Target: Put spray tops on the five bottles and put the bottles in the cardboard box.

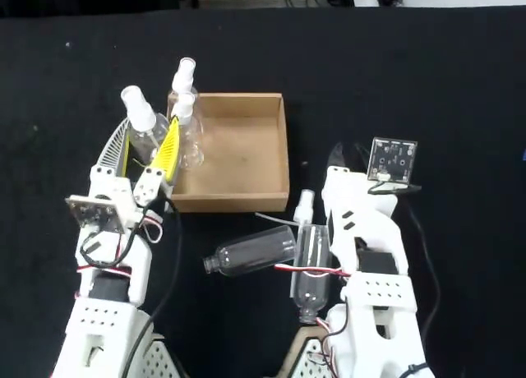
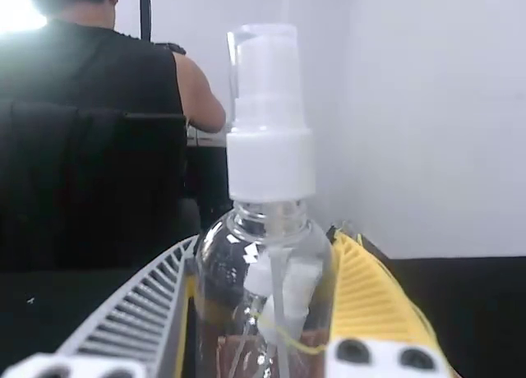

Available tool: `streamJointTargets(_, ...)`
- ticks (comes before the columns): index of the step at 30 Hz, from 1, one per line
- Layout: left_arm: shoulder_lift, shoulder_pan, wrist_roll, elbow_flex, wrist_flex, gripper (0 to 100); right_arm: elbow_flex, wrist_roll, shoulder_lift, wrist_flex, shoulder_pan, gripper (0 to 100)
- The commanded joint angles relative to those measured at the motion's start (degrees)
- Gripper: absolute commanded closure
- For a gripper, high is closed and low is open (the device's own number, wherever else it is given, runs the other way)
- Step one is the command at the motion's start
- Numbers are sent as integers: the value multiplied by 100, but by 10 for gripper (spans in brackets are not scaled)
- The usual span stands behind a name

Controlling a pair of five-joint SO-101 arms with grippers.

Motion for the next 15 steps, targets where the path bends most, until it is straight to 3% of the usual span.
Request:
streamJointTargets(1,985,-13,44,48,-1020,938,-31,70,-119,-158,-70,920)
streamJointTargets(5,1574,48,26,22,-1477,938,-40,70,-119,-158,-70,920)
streamJointTargets(15,2681,189,44,-479,-1530,939,-48,70,-119,-158,-70,920)
